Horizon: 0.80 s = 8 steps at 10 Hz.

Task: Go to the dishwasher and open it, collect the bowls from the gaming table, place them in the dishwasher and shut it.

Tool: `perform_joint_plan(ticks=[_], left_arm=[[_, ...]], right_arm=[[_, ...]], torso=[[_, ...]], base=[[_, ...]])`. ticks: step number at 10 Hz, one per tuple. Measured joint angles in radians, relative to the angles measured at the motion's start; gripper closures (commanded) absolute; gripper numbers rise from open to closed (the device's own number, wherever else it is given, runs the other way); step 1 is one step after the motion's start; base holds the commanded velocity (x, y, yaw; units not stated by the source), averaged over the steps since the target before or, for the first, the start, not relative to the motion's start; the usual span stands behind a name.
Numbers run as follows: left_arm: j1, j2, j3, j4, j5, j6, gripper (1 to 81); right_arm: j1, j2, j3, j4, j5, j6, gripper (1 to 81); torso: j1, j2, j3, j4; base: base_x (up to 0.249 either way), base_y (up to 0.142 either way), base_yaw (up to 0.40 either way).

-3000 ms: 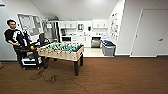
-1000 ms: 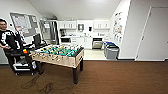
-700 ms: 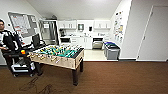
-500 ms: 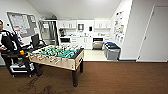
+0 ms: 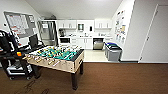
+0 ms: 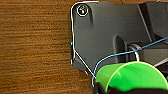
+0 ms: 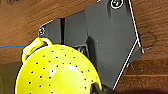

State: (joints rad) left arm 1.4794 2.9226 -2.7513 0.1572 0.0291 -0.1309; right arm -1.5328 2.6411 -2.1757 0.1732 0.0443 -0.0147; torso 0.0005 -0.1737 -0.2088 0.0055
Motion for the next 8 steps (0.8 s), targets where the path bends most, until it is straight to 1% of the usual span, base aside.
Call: perform_joint_plan(ticks=[3, 8], left_arm=[[-0.002, 0.000, 0.000, 0.000, 0.000, 0.000, 81.1], [-0.002, 0.007, -0.001, 0.003, 0.000, 0.000, 81.1]], right_arm=[[-0.002, 0.003, -0.002, -0.001, 0.000, 0.000, 81.1], [-0.002, 0.004, -0.004, -0.002, 0.000, 0.000, 81.1]], torso=[[0.000, 0.000, 0.000, 0.000], [0.000, 0.000, 0.000, 0.000]], base=[[0.192, 0.000, 0.000], [0.191, -0.075, 0.000]])
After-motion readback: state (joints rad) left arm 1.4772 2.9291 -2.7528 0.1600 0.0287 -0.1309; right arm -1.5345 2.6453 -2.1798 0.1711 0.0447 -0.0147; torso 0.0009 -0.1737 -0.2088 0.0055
